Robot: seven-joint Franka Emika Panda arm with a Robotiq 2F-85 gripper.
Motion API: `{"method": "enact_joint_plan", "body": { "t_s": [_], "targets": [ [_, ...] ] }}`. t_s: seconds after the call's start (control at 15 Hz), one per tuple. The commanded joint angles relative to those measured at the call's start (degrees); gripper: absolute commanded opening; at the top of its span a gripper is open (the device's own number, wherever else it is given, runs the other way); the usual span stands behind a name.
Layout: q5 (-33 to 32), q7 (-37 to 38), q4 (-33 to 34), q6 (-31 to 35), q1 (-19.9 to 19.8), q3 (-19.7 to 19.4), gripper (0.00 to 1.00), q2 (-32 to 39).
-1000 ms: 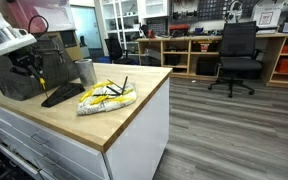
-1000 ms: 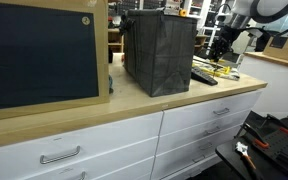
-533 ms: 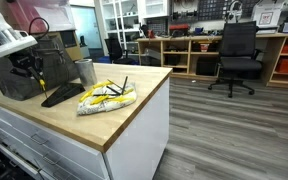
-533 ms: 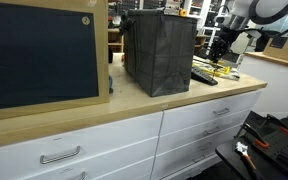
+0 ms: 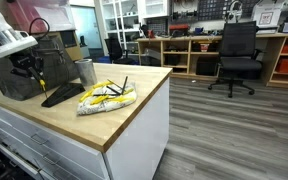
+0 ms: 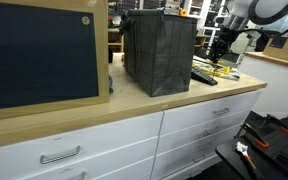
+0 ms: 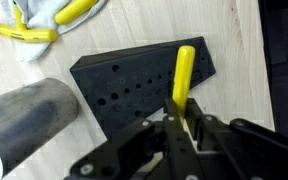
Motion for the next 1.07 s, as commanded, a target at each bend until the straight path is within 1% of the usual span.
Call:
{"method": "enact_joint_plan", "body": {
  "t_s": [0.0,1.0],
  "targets": [
    [-0.5,-0.9,0.2,0.3,-0.2,-0.3,0.04,-0.1],
    [-3.4,0.0,1.5,1.7,-0.8,0.2,0.04,1.4]
  ]
}}
